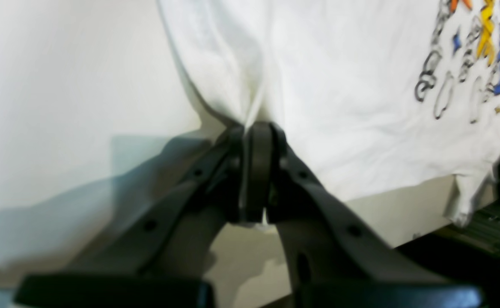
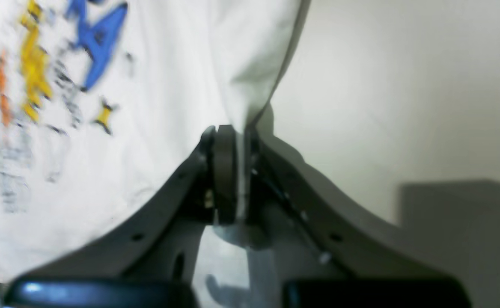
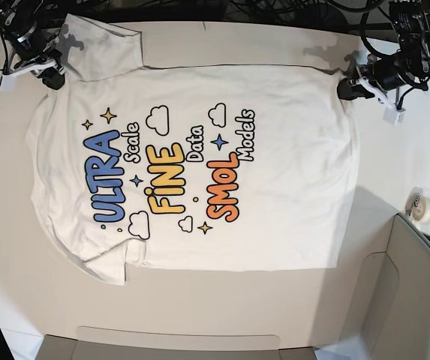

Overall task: Layout the t-shirt on the table in an organized manner, then fold the t-shirt properly
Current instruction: 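Pull the grasped shoulder corners apart with both grippers to tension the shirt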

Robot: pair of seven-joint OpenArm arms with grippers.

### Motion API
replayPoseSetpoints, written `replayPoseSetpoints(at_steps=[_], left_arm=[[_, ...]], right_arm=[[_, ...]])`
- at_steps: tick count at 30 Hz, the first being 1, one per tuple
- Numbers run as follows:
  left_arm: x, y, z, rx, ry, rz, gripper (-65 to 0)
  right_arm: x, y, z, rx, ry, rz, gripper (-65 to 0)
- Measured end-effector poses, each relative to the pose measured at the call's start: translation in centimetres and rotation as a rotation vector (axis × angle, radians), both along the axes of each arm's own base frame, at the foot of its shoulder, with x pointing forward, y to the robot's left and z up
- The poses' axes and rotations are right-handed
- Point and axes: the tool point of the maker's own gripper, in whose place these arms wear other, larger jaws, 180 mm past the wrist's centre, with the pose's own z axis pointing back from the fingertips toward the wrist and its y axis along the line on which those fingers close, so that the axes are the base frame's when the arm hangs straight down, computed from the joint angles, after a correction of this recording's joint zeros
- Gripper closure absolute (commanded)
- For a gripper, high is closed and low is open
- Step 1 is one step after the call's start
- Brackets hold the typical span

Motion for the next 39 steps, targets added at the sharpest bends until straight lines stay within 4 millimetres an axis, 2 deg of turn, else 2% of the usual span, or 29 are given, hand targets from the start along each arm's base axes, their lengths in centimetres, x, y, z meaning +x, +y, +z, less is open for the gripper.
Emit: replayPoseSetpoints(at_steps=[8,15,21,27,33,36,39], left_arm=[[-1.2,-0.5,0.5,0.036,0.017,-0.048,0.0],[-1.6,2.7,1.3,0.084,0.011,0.032,0.0],[-1.5,4.4,2.1,0.133,0.025,0.004,0.0],[-2.2,4.8,2.0,0.142,0.048,-0.006,0.0],[-2.6,4.8,2.0,0.140,0.052,-0.003,0.0],[-3.6,5.7,3.0,0.176,0.045,0.011,0.0],[-4.0,5.5,4.4,0.170,0.011,0.005,0.0]], right_arm=[[0.0,0.1,2.7,-0.080,-0.034,0.038,0.0],[-0.8,-0.2,2.6,-0.097,-0.010,0.047,0.0],[-2.8,-0.5,2.9,-0.130,0.031,0.056,0.0],[-4.2,-1.3,4.5,-0.195,0.040,0.052,0.0],[-4.8,-1.3,4.6,-0.196,0.049,0.053,0.0],[-5.5,-1.3,4.4,-0.195,0.069,0.056,0.0],[-6.2,-1.3,4.2,-0.194,0.089,0.057,0.0]])
